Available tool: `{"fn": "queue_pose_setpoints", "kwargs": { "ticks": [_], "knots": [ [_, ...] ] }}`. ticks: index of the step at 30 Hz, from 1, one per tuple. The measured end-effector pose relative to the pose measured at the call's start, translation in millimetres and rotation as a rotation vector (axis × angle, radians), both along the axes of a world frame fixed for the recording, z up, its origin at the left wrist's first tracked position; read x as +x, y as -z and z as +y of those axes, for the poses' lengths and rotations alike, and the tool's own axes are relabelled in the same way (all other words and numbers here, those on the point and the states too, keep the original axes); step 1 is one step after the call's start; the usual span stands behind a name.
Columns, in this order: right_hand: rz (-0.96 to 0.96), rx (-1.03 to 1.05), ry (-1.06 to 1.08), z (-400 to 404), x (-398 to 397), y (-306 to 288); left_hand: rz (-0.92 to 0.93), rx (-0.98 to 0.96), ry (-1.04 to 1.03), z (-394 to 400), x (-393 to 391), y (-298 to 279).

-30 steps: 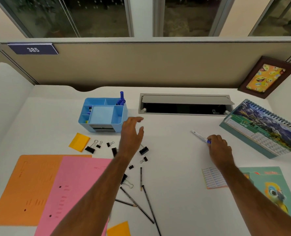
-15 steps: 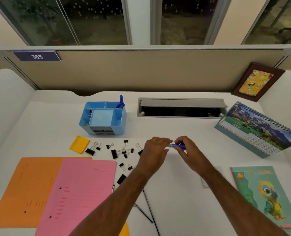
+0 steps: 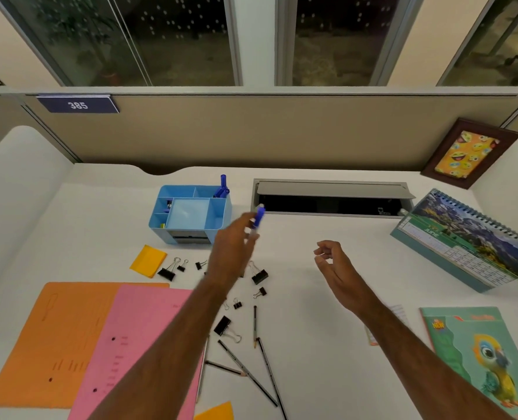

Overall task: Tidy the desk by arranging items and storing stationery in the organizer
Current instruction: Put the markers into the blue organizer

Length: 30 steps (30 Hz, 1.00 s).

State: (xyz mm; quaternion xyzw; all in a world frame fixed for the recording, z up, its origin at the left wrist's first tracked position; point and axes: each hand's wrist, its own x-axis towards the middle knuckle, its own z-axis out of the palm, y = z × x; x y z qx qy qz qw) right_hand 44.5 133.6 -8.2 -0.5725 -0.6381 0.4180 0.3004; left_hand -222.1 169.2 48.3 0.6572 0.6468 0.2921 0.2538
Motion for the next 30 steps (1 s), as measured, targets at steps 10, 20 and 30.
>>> {"fn": "queue_pose_setpoints", "kwargs": {
  "ticks": [10, 20, 30],
  "knots": [
    [-0.016, -0.081, 0.053, -8.9, 10.1, 28.7, -0.034, 0.125, -0.249, 75.0, -93.0, -44.2],
    [-0.083, -0.115, 0.032, -10.7, 13.5, 42.2, 0.083, 0.053, -0.242, 123.4, -113.3, -21.8],
    [-0.082, -0.108, 0.007, -18.5, 4.6, 52.2, 0.304, -0.104, -0.202, 128.3, -101.2, 5.2]
  ]
}}
